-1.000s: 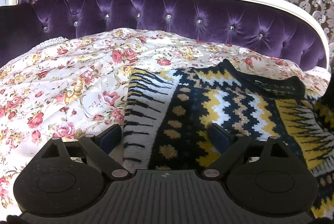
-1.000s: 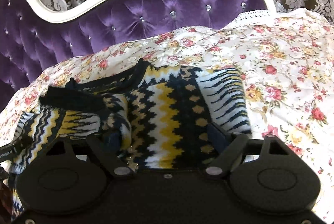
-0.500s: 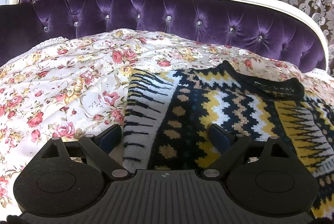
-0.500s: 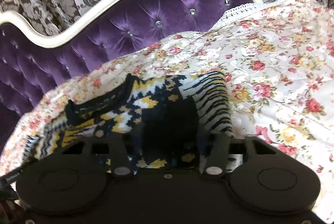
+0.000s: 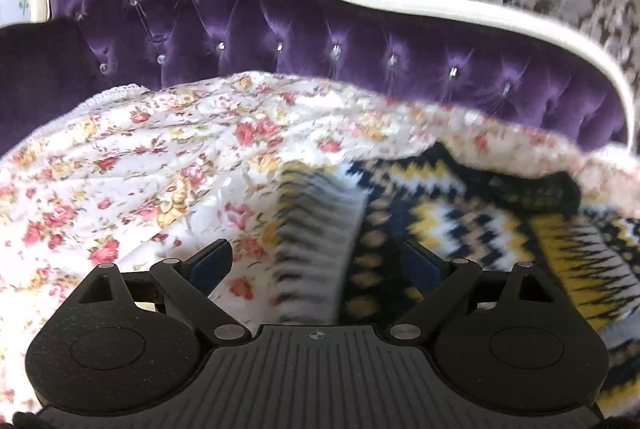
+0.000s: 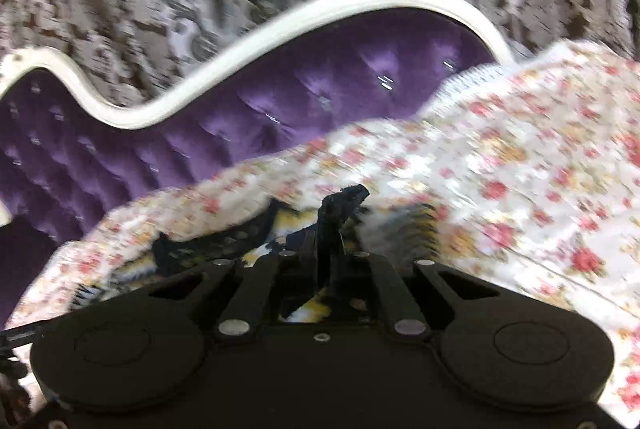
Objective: Fold small clothes
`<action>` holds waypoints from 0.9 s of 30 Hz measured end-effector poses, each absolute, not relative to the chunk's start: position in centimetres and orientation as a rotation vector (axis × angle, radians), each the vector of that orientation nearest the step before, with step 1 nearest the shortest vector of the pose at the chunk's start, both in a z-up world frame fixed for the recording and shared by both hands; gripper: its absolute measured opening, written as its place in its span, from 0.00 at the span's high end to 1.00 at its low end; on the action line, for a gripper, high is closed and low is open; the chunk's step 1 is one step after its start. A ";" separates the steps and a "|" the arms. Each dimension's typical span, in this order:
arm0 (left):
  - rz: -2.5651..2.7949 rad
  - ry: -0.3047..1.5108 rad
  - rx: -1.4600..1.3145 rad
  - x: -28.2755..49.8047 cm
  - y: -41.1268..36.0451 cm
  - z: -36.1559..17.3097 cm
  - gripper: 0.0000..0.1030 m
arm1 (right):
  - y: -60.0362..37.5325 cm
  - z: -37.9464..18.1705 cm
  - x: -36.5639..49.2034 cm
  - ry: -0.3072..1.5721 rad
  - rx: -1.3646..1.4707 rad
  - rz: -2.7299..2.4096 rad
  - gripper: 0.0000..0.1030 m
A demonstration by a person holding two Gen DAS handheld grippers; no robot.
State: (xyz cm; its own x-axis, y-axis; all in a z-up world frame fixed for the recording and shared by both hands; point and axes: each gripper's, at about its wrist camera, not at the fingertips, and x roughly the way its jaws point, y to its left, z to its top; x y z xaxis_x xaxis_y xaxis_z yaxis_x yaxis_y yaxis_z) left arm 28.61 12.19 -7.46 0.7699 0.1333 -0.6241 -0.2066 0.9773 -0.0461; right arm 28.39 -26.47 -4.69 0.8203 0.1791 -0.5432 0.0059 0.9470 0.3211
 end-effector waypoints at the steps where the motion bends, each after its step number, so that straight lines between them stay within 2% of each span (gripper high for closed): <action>1: 0.196 0.693 -0.093 28.9 12.1 -7.9 0.11 | -26.3 -5.1 28.7 0.632 0.302 0.080 0.83; 2: 0.198 0.717 -0.080 29.2 12.1 -8.5 0.10 | -26.1 -5.5 29.1 0.670 0.271 0.068 0.78; 3: 0.190 0.700 -0.095 28.9 12.3 -8.9 0.10 | -25.9 -5.9 29.3 0.693 0.245 0.049 0.77; 4: 0.188 0.677 -0.124 28.5 12.7 -9.1 0.10 | -25.8 -6.1 29.3 0.702 0.233 0.036 0.70; 5: 0.181 0.672 -0.161 28.3 13.2 -9.3 0.09 | -25.7 -6.3 29.4 0.716 0.223 0.034 0.54; 7: 0.154 0.669 -0.184 28.2 13.7 -9.5 0.04 | -25.7 -6.6 29.3 0.718 0.225 0.049 0.40; 10: 0.133 0.680 -0.155 28.5 13.5 -9.6 0.00 | -24.7 -6.9 29.2 0.717 0.174 0.044 0.35; 19: 0.134 0.629 -0.156 27.9 13.3 -10.2 0.00 | -21.8 -8.0 28.8 0.699 0.020 0.071 0.01; 27: 0.122 0.652 -0.153 28.2 13.4 -10.0 0.00 | -21.7 -7.8 28.9 0.731 0.030 0.064 0.01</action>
State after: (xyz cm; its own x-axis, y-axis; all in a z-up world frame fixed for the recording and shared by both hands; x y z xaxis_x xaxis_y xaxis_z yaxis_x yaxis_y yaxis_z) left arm 28.22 13.44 -9.99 0.7887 0.0644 -0.6114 -0.1603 0.9816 -0.1034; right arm 28.90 -21.70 -7.83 0.7428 0.0689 -0.6660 -0.0481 0.9976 0.0495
